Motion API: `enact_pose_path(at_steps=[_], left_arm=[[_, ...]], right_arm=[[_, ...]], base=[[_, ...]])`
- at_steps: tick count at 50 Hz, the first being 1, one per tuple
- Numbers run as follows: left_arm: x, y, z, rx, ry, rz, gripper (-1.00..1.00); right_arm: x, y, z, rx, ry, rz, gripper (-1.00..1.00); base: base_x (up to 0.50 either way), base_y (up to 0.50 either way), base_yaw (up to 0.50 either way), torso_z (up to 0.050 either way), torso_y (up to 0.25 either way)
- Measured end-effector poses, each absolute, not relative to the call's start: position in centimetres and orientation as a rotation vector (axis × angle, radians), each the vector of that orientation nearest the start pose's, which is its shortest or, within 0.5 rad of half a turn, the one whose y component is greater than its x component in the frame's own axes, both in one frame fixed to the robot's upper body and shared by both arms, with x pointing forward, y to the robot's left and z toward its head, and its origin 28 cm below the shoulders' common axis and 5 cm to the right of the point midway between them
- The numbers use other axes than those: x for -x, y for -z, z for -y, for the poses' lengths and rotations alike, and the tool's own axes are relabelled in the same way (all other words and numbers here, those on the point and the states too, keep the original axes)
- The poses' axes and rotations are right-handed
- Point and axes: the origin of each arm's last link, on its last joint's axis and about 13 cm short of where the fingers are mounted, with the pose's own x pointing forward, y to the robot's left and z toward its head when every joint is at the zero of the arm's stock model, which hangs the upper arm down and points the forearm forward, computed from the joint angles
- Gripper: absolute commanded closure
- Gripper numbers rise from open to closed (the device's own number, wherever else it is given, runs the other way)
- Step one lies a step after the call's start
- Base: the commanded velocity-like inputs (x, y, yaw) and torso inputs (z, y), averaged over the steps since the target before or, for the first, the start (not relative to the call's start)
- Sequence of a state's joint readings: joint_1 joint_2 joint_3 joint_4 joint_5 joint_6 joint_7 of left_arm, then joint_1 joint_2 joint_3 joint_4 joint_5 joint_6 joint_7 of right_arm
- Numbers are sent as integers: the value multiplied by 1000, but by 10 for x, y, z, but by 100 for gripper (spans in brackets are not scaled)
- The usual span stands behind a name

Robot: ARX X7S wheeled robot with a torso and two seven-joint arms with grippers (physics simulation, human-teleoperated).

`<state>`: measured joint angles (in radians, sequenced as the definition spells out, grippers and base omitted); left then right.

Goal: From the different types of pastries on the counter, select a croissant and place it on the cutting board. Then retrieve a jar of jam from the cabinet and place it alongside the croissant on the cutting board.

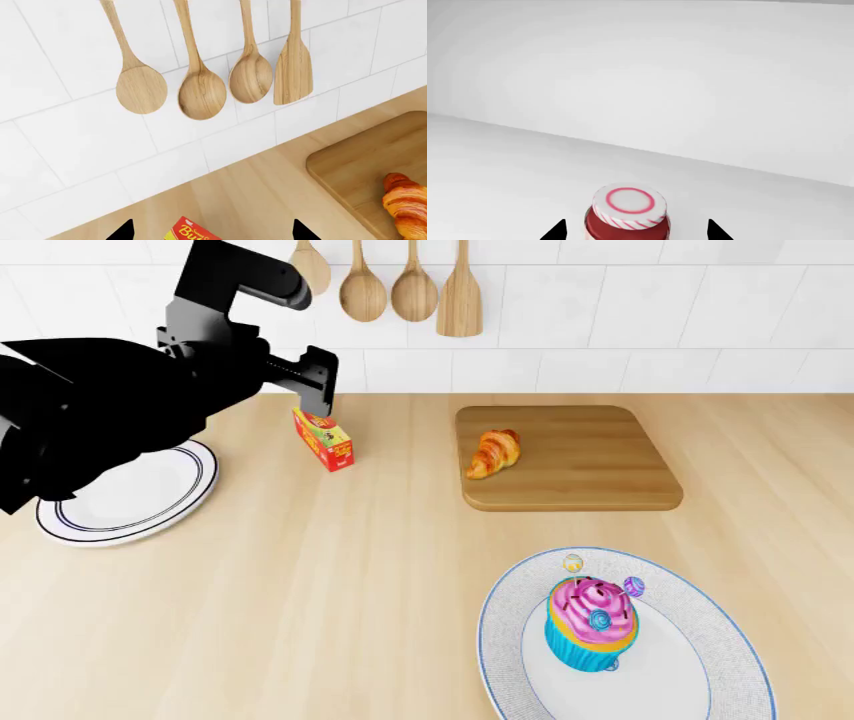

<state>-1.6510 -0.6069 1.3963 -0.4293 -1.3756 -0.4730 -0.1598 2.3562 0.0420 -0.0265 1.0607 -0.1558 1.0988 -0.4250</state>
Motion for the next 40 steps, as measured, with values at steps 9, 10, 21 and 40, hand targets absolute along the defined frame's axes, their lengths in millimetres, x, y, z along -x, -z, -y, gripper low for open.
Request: enact_pose_path(at_steps=[9,10,21,40], left_arm=[[-371,-290,-256,-230,316,-181,-100],[-371,-290,-256,-230,316,-181,-100],[-372,-288,-256,-230,317,-185,-100],[-371,-284,-258,-232,317,-194,-100]], right_arm=[[-292,-564,123,98,-219,153,-100],[-293,-563,123,98,-220,149,-100],[-298,-560,123,55,-260,156,-100],[-307,-555,120,2,-271,171,-100]], base=[[0,0,0,0,0],[0,0,0,0,0],[1,0,1,0,0],[2,1,2,-1,0]])
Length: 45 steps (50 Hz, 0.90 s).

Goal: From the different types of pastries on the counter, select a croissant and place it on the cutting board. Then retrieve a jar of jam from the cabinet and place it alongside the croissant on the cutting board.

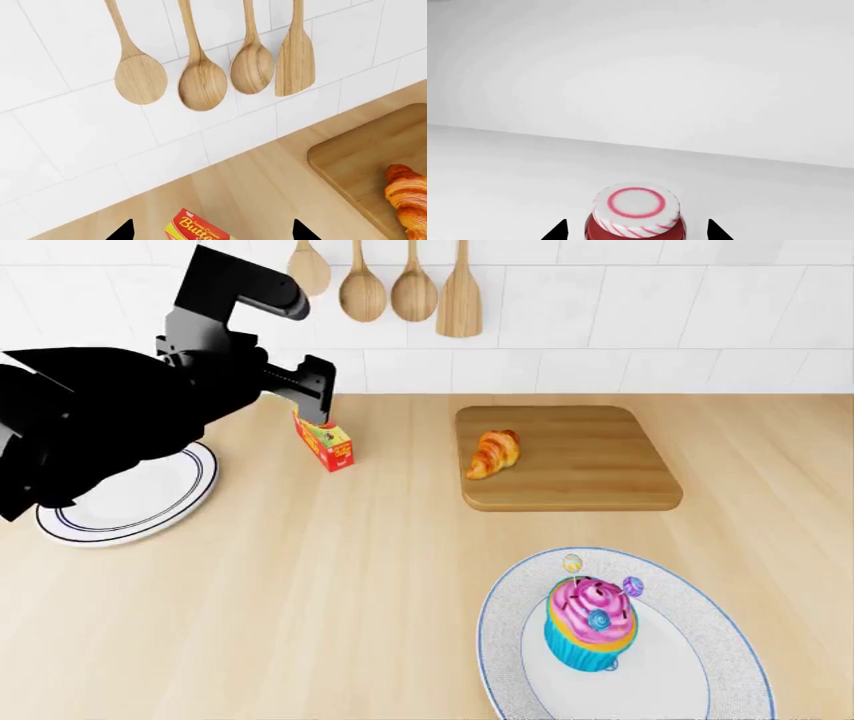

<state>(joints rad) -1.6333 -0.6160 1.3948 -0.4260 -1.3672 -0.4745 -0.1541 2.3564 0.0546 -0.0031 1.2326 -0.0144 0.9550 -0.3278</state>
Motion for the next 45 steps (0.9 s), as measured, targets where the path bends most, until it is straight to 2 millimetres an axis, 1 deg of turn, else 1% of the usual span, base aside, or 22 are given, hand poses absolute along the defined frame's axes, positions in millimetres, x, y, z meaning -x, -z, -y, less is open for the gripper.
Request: enact_pose_path(at_steps=[11,12,31,36,45], left_arm=[[-371,-280,-260,-230,315,-204,-100],[-371,-280,-260,-229,315,-204,-100],[-370,-279,-262,-225,311,-207,-100],[-369,-279,-262,-224,311,-207,-100],[-369,-278,-261,-222,312,-207,-100]], right_arm=[[-308,-555,120,6,-271,178,-100],[-308,-555,120,6,-272,178,100],[-312,-555,119,23,-274,196,100],[-313,-555,121,43,-249,209,100],[-314,-562,129,83,-186,319,100]], base=[[11,0,4,0,0],[20,3,10,0,0],[1,0,1,0,0],[2,0,0,0,0],[0,0,0,0,0]])
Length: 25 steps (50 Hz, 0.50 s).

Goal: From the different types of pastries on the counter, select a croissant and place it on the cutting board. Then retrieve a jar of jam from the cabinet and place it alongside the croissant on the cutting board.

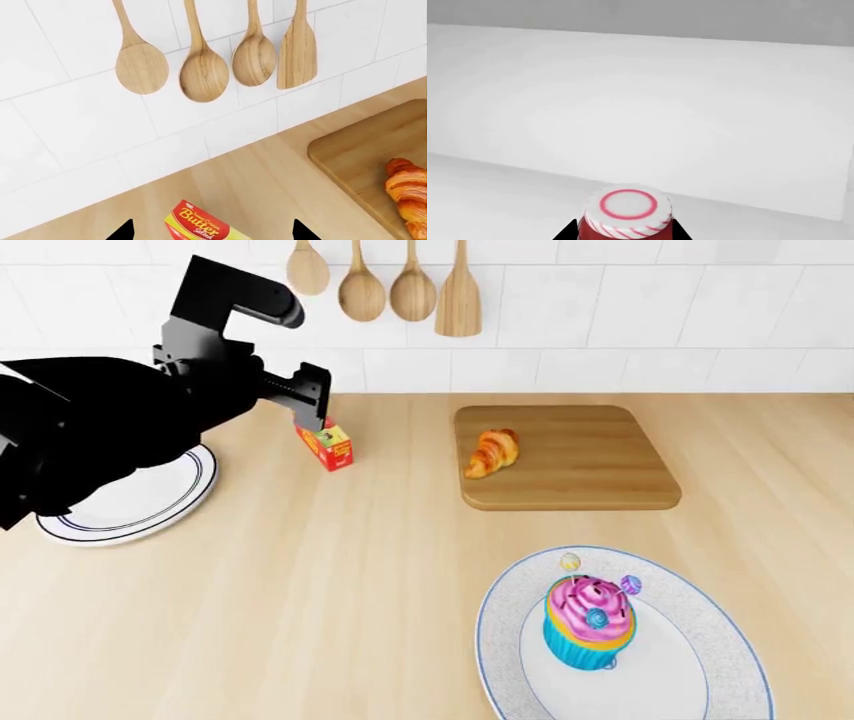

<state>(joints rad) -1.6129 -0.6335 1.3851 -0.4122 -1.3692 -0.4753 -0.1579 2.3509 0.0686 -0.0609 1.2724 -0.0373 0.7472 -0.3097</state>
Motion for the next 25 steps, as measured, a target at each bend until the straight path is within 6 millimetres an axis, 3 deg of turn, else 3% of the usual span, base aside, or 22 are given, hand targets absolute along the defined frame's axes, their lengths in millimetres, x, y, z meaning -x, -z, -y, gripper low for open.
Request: enact_pose_path(at_steps=[13,25], left_arm=[[-367,-282,-262,-218,312,-196,-100],[-364,-285,-263,-215,309,-188,-100]], right_arm=[[-300,-580,132,86,-218,470,100],[-286,-590,129,12,-365,544,100]], base=[[0,0,0,0,0],[0,0,0,0,0]])
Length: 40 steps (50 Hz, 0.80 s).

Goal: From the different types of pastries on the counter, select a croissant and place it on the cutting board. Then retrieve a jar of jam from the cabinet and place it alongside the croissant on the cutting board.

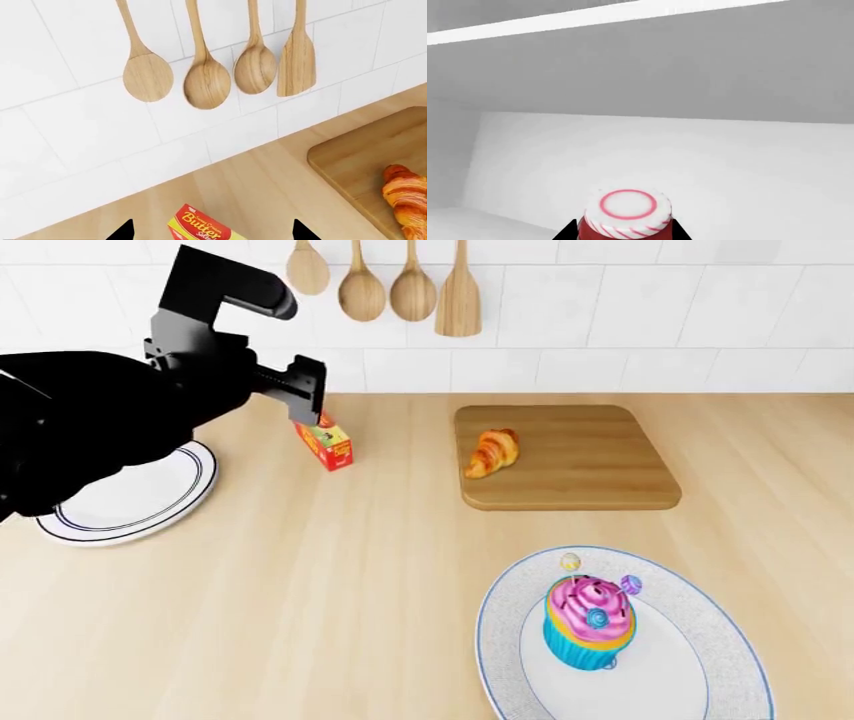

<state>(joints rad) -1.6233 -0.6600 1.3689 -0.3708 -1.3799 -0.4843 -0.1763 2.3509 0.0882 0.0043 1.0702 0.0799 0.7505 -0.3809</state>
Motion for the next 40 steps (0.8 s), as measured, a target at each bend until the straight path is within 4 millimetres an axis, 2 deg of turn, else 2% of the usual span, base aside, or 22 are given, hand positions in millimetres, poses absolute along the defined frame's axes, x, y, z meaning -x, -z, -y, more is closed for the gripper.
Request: enact_pose_path(at_steps=[11,26,40], left_arm=[[-360,-289,-266,-213,302,-177,-100],[-358,-289,-268,-211,292,-175,-100],[-358,-289,-269,-209,287,-174,-100]], right_arm=[[-273,-597,122,-34,-504,592,100],[-252,-603,107,-95,-777,629,100],[-239,-604,94,-116,-927,618,100]], base=[[0,0,0,0,0],[0,0,0,0,0],[0,0,0,0,0]])
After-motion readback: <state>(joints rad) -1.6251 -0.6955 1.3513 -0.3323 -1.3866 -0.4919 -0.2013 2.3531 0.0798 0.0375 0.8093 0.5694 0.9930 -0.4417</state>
